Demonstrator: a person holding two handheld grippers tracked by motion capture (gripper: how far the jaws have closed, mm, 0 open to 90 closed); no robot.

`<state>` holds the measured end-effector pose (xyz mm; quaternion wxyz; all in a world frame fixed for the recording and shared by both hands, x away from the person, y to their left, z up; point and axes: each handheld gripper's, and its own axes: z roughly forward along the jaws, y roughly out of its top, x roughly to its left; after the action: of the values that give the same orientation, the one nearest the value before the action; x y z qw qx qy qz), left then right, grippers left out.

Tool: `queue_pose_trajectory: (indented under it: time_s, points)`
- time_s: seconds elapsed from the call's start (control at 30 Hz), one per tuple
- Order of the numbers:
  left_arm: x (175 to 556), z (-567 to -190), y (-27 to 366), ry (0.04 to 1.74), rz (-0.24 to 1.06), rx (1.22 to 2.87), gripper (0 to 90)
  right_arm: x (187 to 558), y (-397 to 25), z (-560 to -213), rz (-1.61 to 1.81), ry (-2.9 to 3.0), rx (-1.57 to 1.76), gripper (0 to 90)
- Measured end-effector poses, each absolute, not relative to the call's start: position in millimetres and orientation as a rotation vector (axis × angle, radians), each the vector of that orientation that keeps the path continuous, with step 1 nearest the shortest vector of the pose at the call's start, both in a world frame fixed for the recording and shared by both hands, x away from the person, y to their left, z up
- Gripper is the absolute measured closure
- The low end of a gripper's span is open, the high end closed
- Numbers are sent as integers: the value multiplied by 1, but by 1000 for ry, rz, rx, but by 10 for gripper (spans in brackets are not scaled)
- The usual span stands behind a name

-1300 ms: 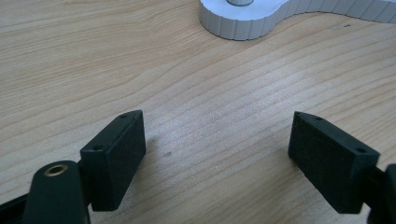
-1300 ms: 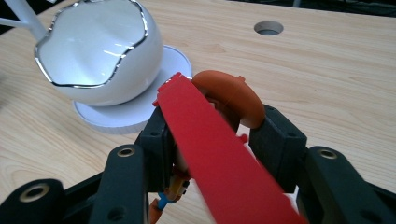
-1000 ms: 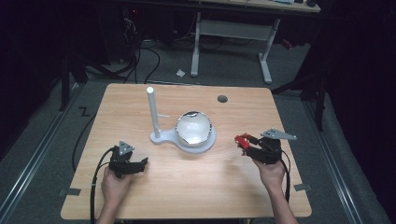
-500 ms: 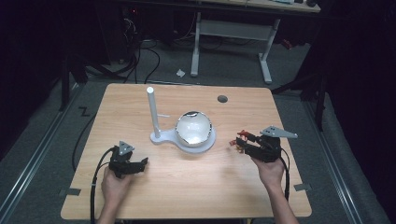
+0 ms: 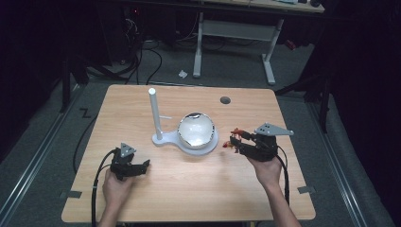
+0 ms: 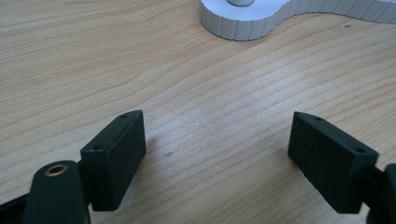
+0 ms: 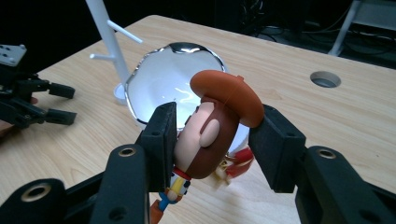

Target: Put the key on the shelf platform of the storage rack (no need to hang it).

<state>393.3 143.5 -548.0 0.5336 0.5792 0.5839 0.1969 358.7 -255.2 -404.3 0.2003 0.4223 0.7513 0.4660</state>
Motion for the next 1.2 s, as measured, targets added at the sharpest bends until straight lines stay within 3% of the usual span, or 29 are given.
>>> queue_pose_trajectory:
  time_s: [0.77, 1.2]
  points:
    - [393, -548, 144, 1393, 469, 1380, 195, 361, -221, -364, 1355, 2147, 982, 528]
    - [393, -548, 144, 1393, 469, 1381, 195, 387, -200, -353, 1359, 2157, 965, 528]
